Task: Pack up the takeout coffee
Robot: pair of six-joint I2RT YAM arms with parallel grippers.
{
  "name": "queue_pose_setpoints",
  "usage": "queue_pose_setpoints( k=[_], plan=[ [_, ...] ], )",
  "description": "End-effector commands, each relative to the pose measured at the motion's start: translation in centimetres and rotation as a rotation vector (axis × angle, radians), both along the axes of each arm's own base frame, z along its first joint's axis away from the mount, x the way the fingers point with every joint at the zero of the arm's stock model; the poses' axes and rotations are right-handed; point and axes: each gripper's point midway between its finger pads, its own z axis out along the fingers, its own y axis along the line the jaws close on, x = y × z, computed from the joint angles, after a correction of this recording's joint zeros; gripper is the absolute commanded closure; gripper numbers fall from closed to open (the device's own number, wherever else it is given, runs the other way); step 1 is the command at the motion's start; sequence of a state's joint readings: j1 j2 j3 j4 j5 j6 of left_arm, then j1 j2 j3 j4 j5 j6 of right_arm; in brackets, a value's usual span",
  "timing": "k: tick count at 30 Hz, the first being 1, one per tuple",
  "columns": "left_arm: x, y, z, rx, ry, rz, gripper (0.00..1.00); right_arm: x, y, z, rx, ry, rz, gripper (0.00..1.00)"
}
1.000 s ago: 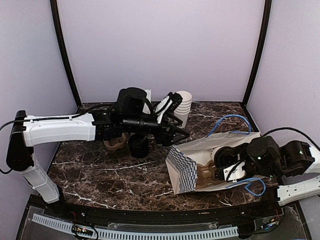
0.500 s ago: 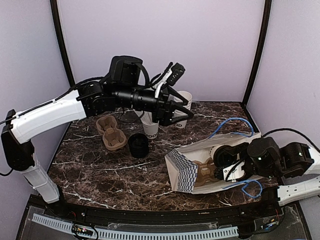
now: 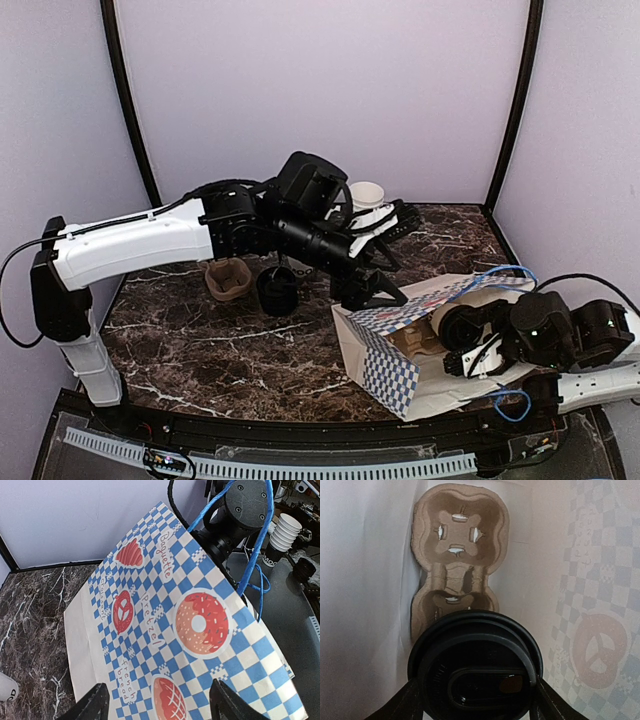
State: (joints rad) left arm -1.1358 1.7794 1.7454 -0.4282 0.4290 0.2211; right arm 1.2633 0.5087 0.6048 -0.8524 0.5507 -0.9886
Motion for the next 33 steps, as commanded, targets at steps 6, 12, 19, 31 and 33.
queue_pose_setpoints(
  k=[6, 12, 19, 31, 33],
  plan=[
    [0.4, 0.0, -0.6, -0.023, -0.012, -0.022, 0.28, -0.2, 0.3, 0.2, 0.038, -0.013, 0.02, 0.47],
    [1.4, 0.4, -0.8, -0.035, 0.042, -0.022, 0.28, -0.9, 1.2, -0.3, 0.05, 0.048, 0.048, 0.46],
    [2.2, 1.0, -0.9, -0.055, 0.072, -0.001, 0.28, -0.7, 1.9, -0.6, 0.067, 0.07, 0.023, 0.45],
    [3.8, 2.1, -1.2, -0.077, 0.137, 0.027, 0.29, 1.5, 2.6, -1.1, 0.07, 0.16, -0.081, 0.43],
    [3.9, 2.3, -1.1, -0.082, 0.143, 0.034, 0.29, 2.2, 2.7, -0.9, 0.078, 0.176, -0.109, 0.44]
  ],
)
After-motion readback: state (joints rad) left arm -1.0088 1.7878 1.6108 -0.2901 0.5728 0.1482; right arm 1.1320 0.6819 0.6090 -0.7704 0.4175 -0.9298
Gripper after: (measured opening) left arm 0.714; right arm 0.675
